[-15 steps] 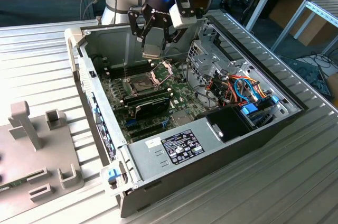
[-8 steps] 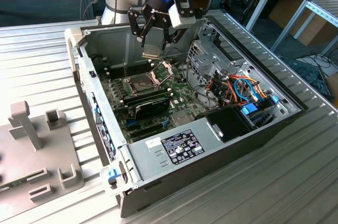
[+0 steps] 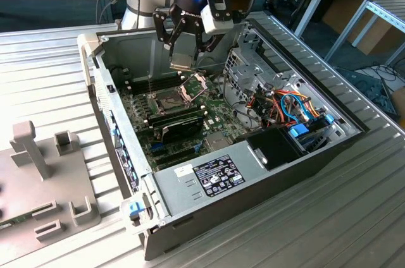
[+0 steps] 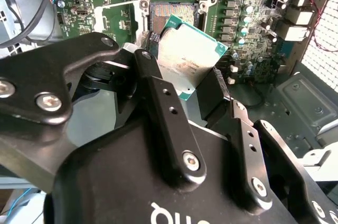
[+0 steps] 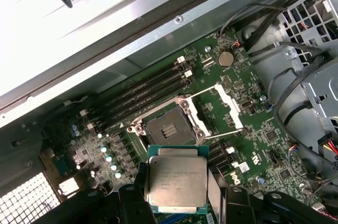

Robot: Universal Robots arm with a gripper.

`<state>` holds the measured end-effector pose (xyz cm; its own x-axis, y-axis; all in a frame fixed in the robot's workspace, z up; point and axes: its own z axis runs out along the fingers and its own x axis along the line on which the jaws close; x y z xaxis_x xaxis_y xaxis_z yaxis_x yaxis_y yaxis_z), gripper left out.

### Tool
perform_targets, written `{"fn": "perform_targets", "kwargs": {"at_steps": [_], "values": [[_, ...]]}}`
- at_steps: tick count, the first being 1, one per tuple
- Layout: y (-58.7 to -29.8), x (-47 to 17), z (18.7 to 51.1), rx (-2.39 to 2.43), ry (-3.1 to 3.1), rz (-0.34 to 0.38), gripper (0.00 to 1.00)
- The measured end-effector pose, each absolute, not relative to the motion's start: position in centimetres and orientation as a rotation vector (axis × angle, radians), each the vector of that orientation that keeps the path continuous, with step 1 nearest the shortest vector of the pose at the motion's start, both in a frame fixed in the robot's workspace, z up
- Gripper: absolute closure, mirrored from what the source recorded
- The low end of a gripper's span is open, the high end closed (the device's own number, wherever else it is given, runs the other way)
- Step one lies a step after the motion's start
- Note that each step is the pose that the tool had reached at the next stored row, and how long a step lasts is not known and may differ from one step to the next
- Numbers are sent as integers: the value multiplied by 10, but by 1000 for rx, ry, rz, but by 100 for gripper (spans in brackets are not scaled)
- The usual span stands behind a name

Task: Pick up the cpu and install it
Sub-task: 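Place the cpu into insertion slot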

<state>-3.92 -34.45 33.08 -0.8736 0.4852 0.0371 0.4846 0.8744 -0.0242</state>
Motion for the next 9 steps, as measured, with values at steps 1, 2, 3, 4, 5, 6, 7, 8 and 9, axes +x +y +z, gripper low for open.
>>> {"fn": "perform_targets", "kwargs": {"at_steps": [1, 2, 3, 4, 5, 6, 7, 8, 9], "values": [[-345, -39, 331, -780, -3000, 22, 46], [-345, -39, 331, -783, -2999, 22, 46], [-345, -39, 331, -785, -2998, 22, 46], [-345, -39, 331, -787, -2998, 22, 46], [-344, -39, 331, -789, -2997, 22, 46], [-345, -39, 331, -792, -2996, 22, 46], [-345, -39, 331, -793, -2996, 22, 46], [-345, -39, 331, -793, -2996, 22, 46], [-345, -39, 331, -794, -2996, 22, 46]]}}
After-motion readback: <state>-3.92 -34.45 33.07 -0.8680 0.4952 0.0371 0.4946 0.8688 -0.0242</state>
